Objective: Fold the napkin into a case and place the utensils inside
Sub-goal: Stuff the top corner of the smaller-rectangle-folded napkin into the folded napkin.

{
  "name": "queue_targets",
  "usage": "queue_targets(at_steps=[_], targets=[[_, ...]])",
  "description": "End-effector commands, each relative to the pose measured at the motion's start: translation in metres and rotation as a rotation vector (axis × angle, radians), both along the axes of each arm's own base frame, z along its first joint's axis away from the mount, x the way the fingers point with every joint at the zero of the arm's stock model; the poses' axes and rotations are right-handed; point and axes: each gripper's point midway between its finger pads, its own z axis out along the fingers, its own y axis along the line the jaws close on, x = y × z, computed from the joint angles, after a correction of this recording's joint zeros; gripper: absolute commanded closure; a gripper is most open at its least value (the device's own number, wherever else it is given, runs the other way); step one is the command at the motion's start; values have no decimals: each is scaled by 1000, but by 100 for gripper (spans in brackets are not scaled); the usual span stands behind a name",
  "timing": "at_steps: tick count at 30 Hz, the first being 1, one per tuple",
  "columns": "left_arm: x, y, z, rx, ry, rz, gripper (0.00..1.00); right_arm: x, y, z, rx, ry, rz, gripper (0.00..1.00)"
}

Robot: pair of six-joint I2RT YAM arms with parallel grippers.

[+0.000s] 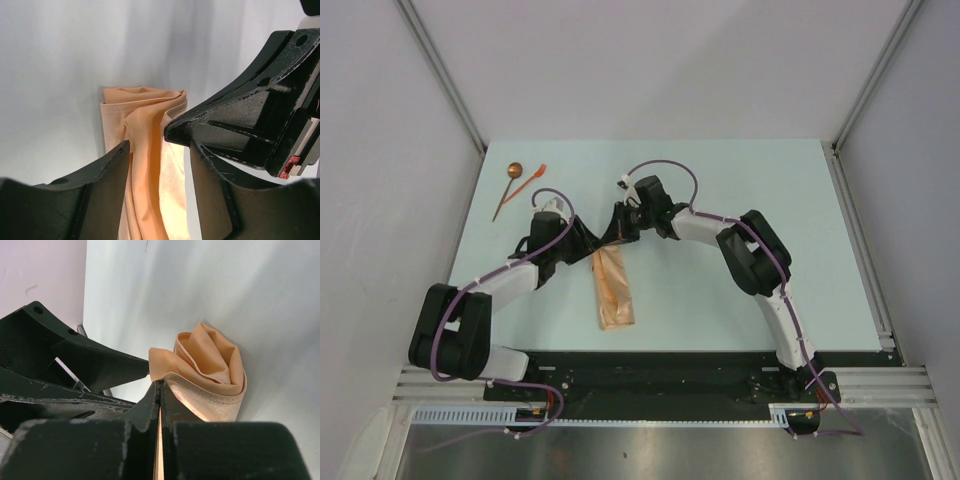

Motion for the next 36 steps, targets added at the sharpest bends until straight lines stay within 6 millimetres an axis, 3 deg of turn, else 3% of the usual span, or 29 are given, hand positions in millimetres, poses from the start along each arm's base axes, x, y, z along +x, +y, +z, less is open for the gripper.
queue_targets(at_steps=[1, 5, 10, 19, 28, 33, 36], targets=[[1, 0, 2, 26, -29, -12, 43, 1, 9, 8, 51, -3, 24, 100], [3, -5, -4, 30, -1, -43, 43, 1, 11, 8, 65, 8, 28, 100], [4, -14, -12, 13, 11, -73, 50, 0, 13, 7, 66, 21, 37, 100], [9, -22, -2, 16, -14, -87, 66, -7, 15, 10, 86, 45, 43, 100], [7, -20, -7, 43, 5, -85, 61, -6, 12, 26, 142, 73, 24, 100], [7, -21, -9, 50, 10, -91, 71, -9, 11, 29, 176, 103, 22, 100], [7, -21, -8, 63, 6, -95, 71, -8, 9, 35, 201, 108, 12, 100]])
